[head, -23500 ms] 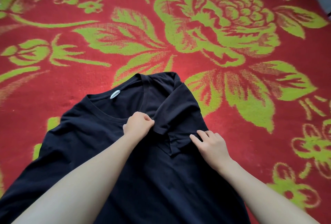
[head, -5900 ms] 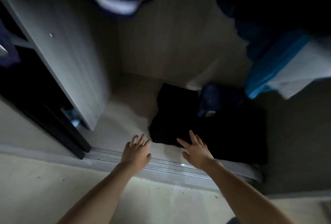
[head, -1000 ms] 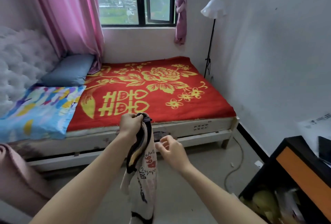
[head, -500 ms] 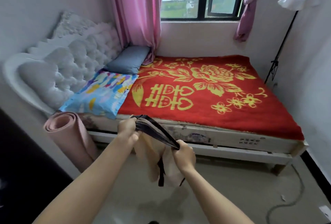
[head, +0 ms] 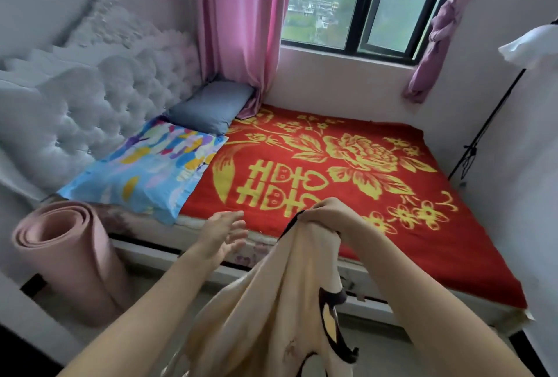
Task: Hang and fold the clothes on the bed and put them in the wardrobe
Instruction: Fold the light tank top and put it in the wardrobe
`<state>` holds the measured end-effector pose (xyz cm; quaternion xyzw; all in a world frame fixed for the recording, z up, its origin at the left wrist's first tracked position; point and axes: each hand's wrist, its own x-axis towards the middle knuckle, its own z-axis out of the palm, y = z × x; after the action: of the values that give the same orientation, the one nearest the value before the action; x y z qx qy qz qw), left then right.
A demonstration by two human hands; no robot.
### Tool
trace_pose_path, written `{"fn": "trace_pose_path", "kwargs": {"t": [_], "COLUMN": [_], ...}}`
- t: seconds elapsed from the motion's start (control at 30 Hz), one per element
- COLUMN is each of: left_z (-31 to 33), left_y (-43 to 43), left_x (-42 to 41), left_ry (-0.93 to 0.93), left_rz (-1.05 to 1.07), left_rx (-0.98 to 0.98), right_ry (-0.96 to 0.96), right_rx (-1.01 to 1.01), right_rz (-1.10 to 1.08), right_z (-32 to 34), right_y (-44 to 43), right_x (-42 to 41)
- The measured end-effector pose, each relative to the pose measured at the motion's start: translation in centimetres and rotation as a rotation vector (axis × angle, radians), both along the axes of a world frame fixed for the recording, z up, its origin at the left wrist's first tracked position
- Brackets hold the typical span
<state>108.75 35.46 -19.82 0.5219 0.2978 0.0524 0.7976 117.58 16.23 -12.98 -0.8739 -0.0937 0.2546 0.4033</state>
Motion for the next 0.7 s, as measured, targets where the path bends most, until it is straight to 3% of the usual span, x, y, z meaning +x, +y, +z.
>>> {"fn": "trace_pose_path", "kwargs": {"t": [0.23, 0.37, 0.47, 0.63, 0.7], "left_z": [1.3, -0.4, -1.3, 0.4, 3.0], "left_y": [0.0, -0.5, -0.4, 1.4, 2.5], "left_x": [4.3, 7.3, 11.2, 18.6, 21.6], "left_ry": [-0.300, -0.273, -0.222, -0.264, -0.299], "left_rz": [-0.223, -0.166, -0.113, -0.078, -0.054], "left_rx": [0.785, 1.165, 1.193, 0.872, 0.867], "right_ry": [0.243, 0.346, 0.356, 0.285, 0.281], "right_rx": [0.407, 0.557, 0.629, 0.683, 0.692], "right_rz": [-0.357, -0.459, -0.506, -0.594, -0.604], "right_z": [1.0, 0.8, 0.5, 1.0, 1.0], "right_y": [6.9, 7.8, 8.3, 7.2, 6.5], "right_x": [5.1, 7.9, 11.2, 19.7, 22.9]}}
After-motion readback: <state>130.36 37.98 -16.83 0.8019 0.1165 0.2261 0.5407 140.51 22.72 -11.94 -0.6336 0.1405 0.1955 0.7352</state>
